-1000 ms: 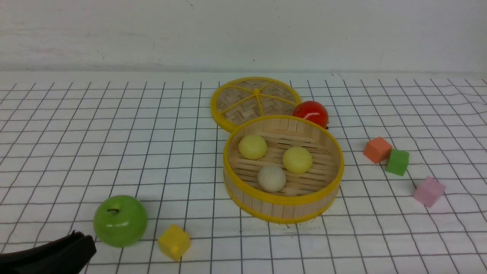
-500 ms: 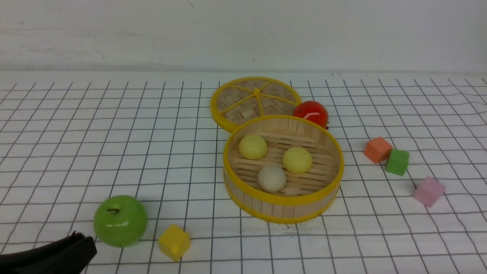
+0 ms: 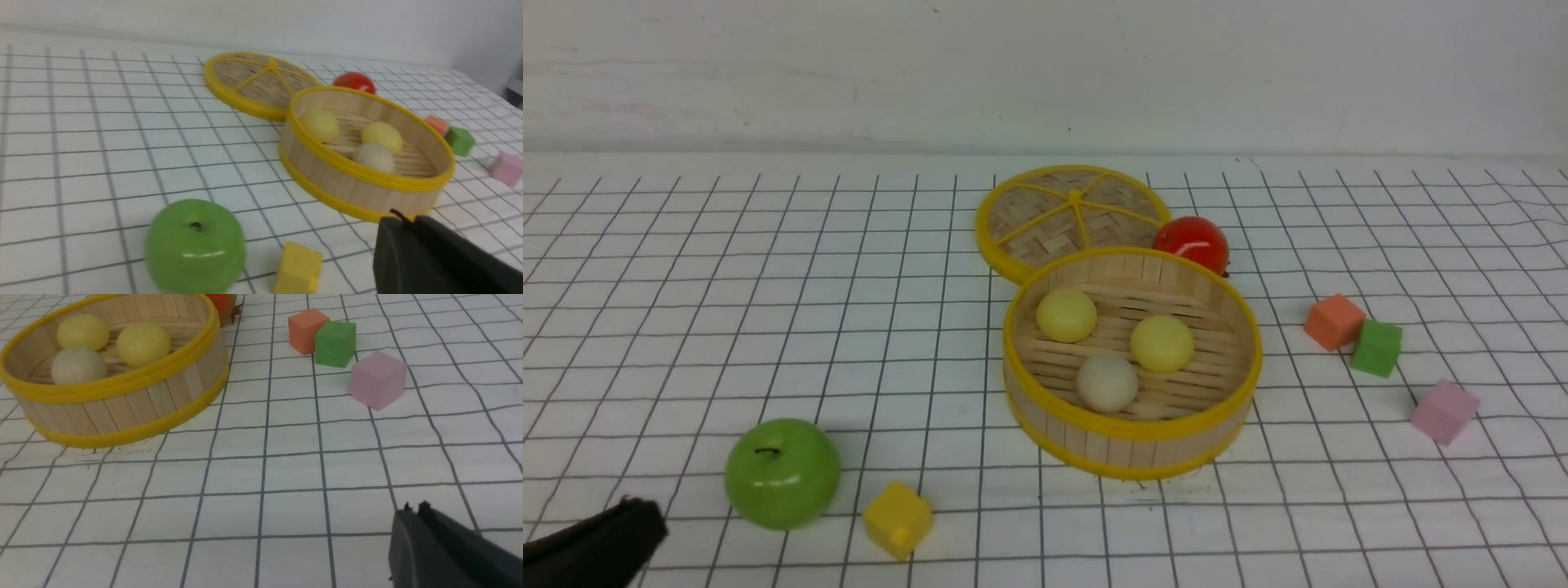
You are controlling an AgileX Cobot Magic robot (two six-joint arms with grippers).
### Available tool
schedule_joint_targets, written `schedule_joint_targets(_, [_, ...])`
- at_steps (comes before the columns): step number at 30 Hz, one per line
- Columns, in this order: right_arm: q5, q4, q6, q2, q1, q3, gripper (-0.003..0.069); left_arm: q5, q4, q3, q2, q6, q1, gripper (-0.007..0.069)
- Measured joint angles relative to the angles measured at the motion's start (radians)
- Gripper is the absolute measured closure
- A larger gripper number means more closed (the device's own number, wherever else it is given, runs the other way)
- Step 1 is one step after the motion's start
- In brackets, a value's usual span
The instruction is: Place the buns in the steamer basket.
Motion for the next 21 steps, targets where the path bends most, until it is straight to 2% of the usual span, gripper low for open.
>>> schedule_joint_targets(1, [0.0,0.0,0.0,0.0,0.0,0.0,0.0657,0.013,0.0,0.0,-0.022,0.0,0.017,0.0638])
schedule_joint_targets(2, [0.0,0.0,0.0,0.0,0.0,0.0,0.0655,0.061,0.001,0.006,-0.075,-0.004,0.084,0.0638])
schedule_joint_targets(5, [0.0,0.0,0.0,0.0,0.0,0.0,0.0651,0.107,0.001,0.058,-0.2,-0.03,0.191,0.0638])
schedule_joint_targets(9, [0.001,0.0,0.0,0.0,0.0,0.0,0.0648,0.175,0.002,0.169,-0.263,-0.087,0.275,0.0638])
schedule_joint_targets(12, [0.001,0.001,0.0,0.0,0.0,0.0,0.0645,0.268,-0.003,0.191,-0.264,-0.15,0.294,0.0638])
schedule_joint_targets(16, [0.001,0.001,0.0,0.0,0.0,0.0,0.0639,0.274,-0.012,0.191,-0.264,-0.207,0.295,0.0638])
schedule_joint_targets(21, [0.001,0.001,0.0,0.0,0.0,0.0,0.0634,0.274,-0.015,0.191,-0.264,-0.216,0.295,0.0638])
